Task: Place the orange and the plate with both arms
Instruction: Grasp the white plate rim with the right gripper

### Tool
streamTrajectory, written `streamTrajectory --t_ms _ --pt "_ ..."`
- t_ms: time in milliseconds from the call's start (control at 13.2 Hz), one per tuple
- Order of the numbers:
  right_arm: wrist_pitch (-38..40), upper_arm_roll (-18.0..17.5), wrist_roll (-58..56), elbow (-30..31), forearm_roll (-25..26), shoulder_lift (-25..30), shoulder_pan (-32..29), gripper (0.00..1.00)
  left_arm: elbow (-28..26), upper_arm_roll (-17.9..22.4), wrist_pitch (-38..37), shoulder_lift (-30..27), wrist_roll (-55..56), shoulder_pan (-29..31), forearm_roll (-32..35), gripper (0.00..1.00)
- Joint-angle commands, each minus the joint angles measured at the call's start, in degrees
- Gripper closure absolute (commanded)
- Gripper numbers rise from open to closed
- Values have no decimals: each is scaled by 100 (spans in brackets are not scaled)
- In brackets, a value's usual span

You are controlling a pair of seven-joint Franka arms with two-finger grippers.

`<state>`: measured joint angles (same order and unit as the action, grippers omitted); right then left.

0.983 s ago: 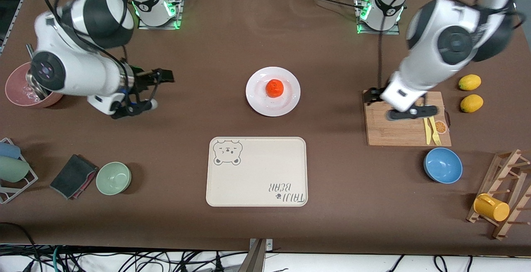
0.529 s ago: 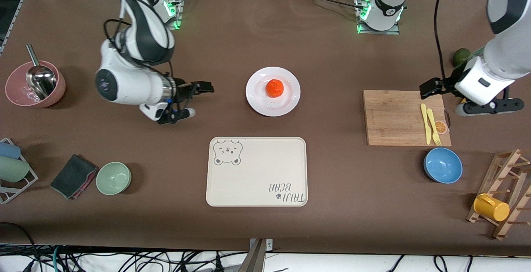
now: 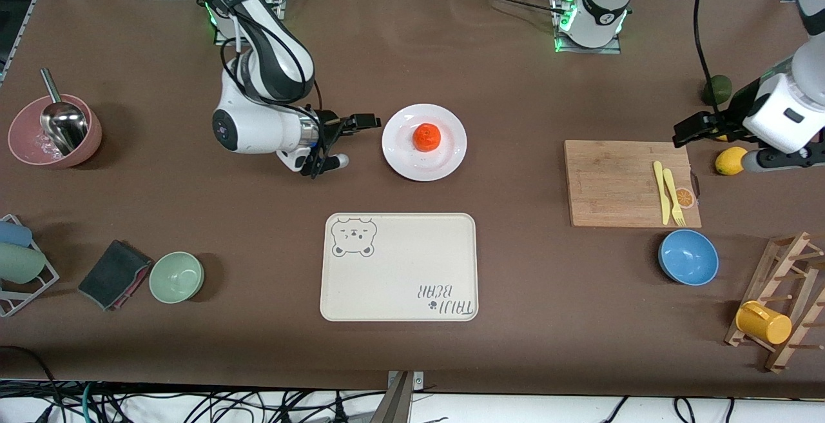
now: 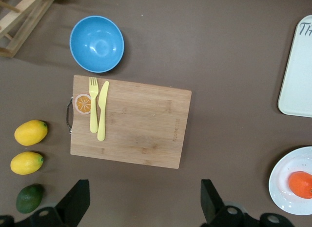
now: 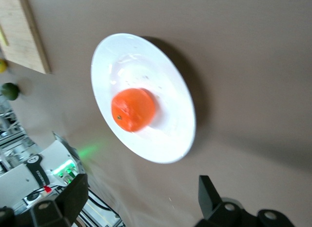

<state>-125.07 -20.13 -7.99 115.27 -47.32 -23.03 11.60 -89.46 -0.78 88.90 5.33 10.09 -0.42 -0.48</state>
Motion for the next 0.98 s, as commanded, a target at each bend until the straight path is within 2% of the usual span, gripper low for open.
streamTrajectory --t_ms 0,76,303,454,605,832,908 --pt "-534 -193 -1147 -66 -636 -586 -44 0 78 498 -206 -76 -113 -334 -163 0" --pt "-631 -193 -1465 -119 -891 -745 -44 0 86 482 -215 -76 -69 -336 -163 0" --pt "-676 -193 -2029 -260 -1138 -1132 -44 0 104 482 -206 -67 -51 -336 -120 0" --pt "-650 -193 -2800 -269 -1690 -1344 -44 1 104 473 -206 -76 -51 -336 -111 0" --pt "-615 -202 -3330 -269 -2000 -1590 -44 1 122 473 -206 -85 -51 -327 -102 0" --pt "-615 -202 -3402 -303 -2018 -1643 -44 11 306 482 -215 -41 -95 -327 -67 0" --pt "-615 -202 -3402 -321 -2027 -1652 -35 20 315 473 -215 -58 -95 -327 -67 0"
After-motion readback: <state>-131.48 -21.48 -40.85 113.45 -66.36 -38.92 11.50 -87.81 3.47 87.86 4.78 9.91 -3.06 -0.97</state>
